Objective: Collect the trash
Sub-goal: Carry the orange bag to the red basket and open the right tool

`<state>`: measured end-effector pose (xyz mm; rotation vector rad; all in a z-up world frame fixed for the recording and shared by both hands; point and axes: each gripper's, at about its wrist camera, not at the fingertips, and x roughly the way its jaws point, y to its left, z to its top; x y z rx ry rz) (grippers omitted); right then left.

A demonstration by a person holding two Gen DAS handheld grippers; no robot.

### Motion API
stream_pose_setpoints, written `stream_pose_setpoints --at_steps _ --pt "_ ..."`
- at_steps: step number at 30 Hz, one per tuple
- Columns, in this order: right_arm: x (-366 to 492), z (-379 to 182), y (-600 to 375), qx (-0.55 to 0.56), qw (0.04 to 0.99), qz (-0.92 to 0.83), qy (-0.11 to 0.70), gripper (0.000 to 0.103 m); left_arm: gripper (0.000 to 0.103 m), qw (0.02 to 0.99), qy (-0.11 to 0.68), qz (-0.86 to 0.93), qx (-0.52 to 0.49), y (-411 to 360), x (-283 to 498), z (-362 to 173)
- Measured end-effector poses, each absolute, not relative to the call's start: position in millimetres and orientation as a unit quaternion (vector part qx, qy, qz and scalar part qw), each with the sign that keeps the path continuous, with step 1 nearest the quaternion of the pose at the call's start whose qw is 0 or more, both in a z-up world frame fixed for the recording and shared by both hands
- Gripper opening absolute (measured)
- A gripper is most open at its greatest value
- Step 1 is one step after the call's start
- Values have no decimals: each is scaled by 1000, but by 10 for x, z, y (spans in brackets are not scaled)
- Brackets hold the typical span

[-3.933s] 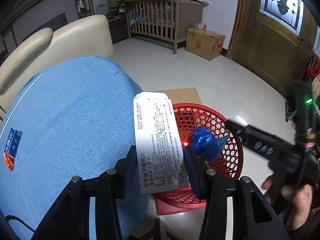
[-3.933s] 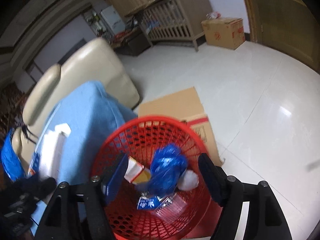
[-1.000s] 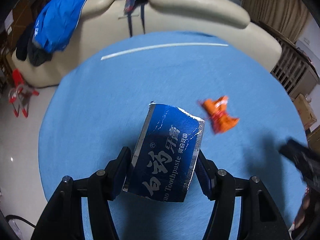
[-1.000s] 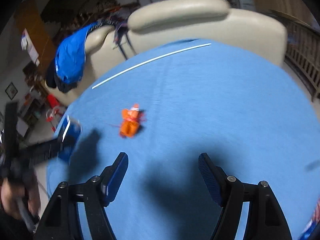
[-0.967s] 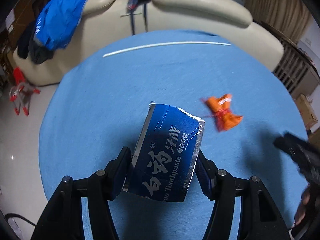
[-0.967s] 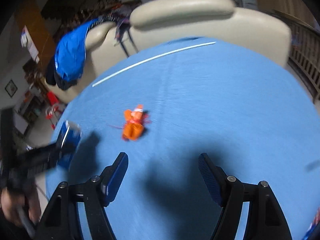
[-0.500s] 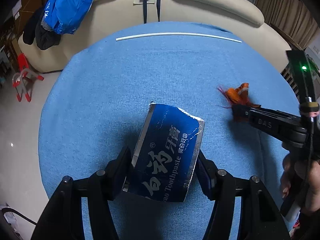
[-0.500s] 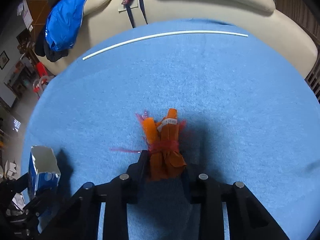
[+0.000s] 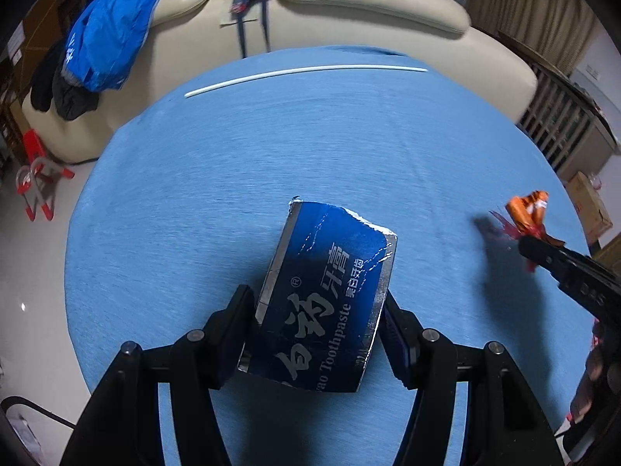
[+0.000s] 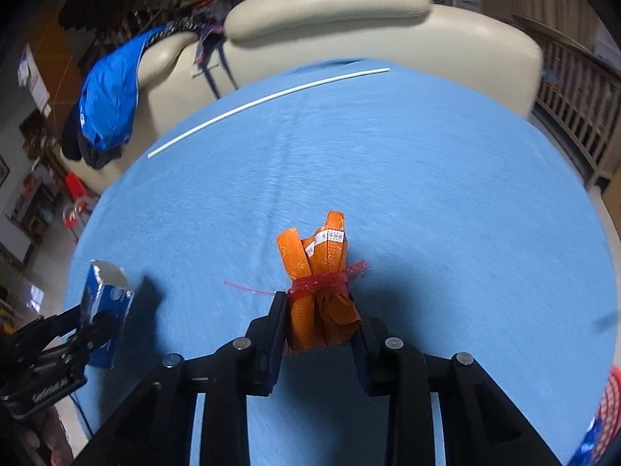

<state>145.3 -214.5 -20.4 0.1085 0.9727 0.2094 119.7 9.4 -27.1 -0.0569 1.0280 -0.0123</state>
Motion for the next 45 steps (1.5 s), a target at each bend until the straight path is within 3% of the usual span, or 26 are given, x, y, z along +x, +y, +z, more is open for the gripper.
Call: stream_pose_setpoints --at_steps 23,45 --pt "-118 79 -3909 173 903 -8 394 32 64 872 465 -122 88 -1594 695 -92" --pt "-502 68 -4584 215 902 -80 365 32 64 865 445 -198 121 -2019 509 17"
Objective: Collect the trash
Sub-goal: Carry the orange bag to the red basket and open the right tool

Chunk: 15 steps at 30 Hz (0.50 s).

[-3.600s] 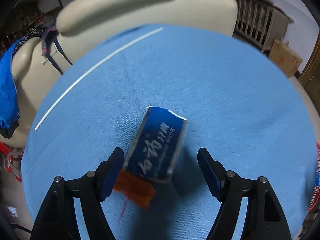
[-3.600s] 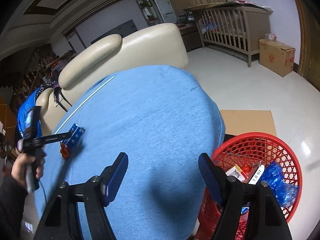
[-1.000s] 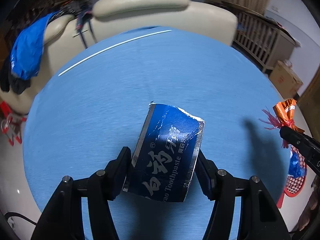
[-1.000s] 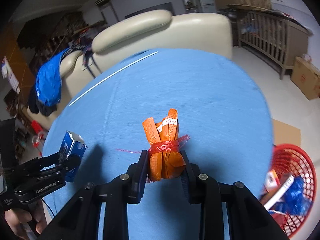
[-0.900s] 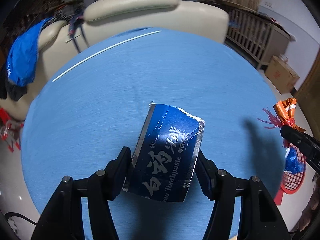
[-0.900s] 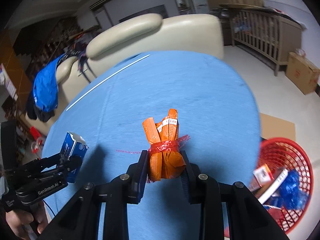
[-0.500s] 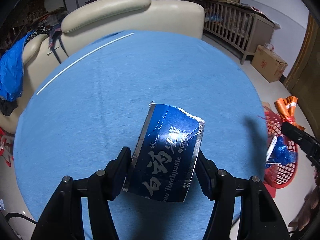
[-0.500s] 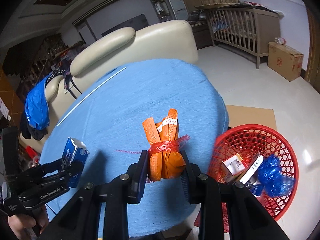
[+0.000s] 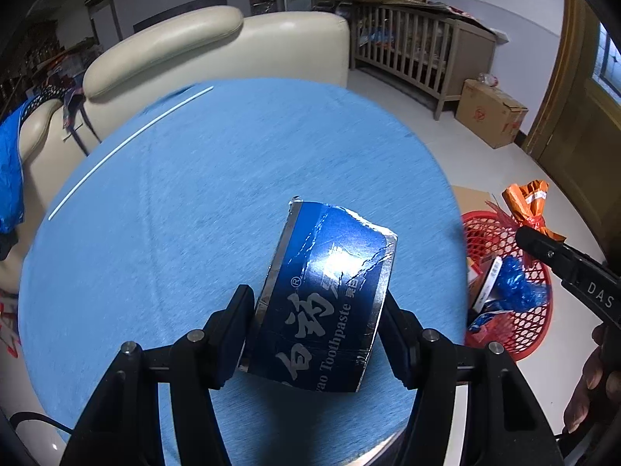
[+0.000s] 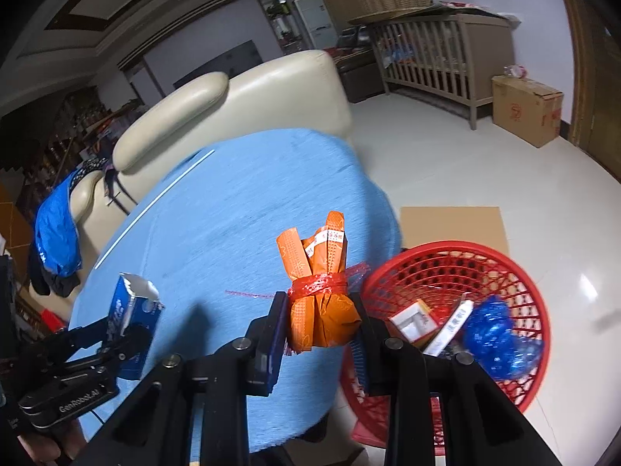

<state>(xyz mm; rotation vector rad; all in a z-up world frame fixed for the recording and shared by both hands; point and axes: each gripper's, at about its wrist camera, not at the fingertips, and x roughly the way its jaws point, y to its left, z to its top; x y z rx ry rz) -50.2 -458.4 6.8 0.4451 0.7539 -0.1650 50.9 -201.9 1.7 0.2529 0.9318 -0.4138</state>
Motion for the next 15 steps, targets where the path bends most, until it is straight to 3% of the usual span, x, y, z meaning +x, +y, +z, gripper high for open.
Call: stream_pose_setpoints --at_steps 15 --pt "-1081 -78 -5238 242 877 -162 383 32 64 841 450 -271 129 -2820 383 -117"
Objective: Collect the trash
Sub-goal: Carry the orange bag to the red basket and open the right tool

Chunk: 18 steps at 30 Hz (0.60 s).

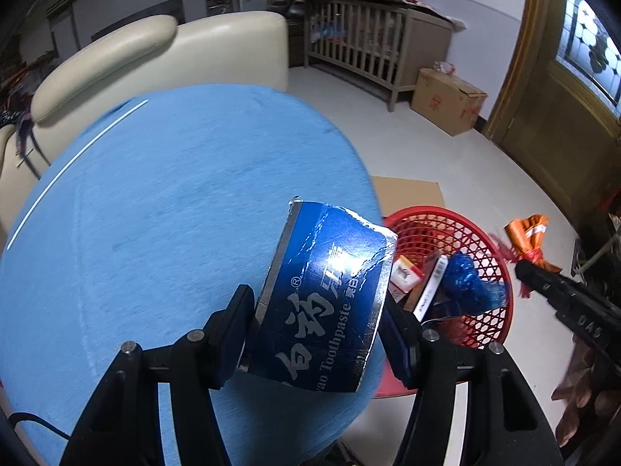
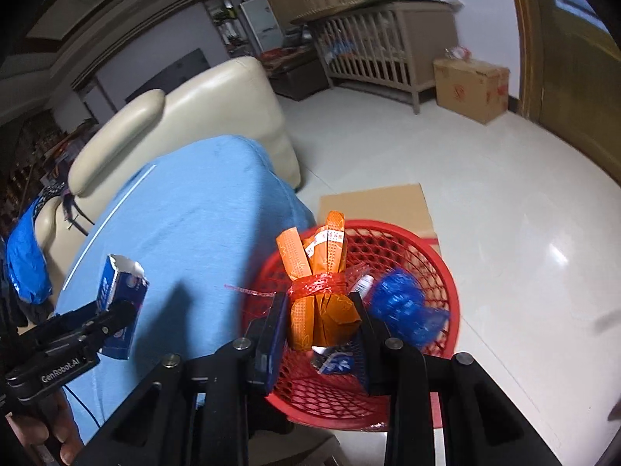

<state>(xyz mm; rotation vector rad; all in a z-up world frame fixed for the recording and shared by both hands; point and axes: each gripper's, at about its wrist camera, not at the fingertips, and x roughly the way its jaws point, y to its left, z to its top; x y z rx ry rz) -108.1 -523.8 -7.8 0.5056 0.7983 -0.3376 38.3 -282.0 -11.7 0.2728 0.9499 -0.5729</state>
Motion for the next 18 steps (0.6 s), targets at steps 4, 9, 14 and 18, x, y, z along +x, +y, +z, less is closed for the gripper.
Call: stream_pose_setpoints --at_steps 4,9,14,18 --pt "-1081 -201 -5365 248 868 -173 393 32 64 837 447 -284 140 -2994 332 -116" --pt "-1144 -439 -5553 268 852 -188 408 32 64 831 444 -297 153 -3227 262 -96" --pt "-1135 -588 -5635 283 841 -186 421 33 64 828 440 -306 164 -3394 185 -90" --pt "-1067 -747 -5691 294 830 -180 439 45 64 826 438 -311 171 -3494 143 -93"
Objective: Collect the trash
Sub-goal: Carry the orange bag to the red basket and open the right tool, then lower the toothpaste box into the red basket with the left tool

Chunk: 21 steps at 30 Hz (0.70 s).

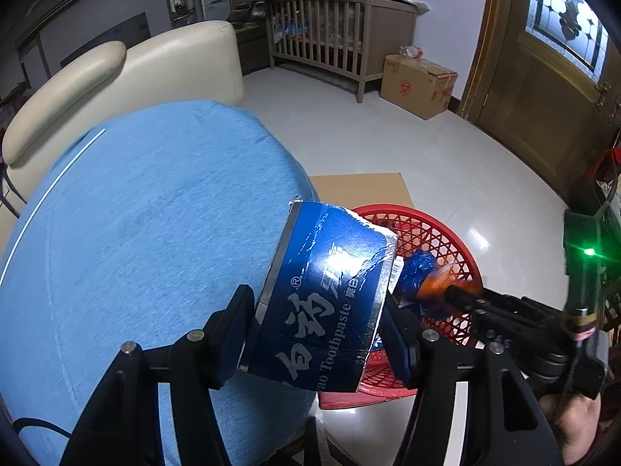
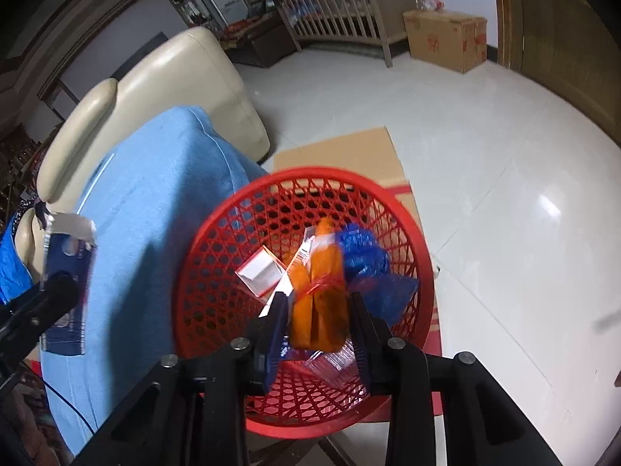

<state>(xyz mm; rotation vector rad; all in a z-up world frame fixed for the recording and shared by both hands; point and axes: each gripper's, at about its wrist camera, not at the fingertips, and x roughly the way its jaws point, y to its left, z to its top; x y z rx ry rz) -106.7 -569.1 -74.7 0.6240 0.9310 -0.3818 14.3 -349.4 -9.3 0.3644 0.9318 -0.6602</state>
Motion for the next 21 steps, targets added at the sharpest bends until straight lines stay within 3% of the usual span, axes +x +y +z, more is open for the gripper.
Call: stream_pose_setpoints --at_steps 1,2,21 --pt "-1069 -775 -5699 296 828 -181 441 70 64 825 438 -312 173 -3519 137 -97" --pt "-1094 -777 -5712 298 827 -188 437 76 64 824 439 -314 175 -3540 131 -107" --pt "-1832 92 -5992 321 869 -237 292 76 64 809 433 -339 208 -3990 -62 -231"
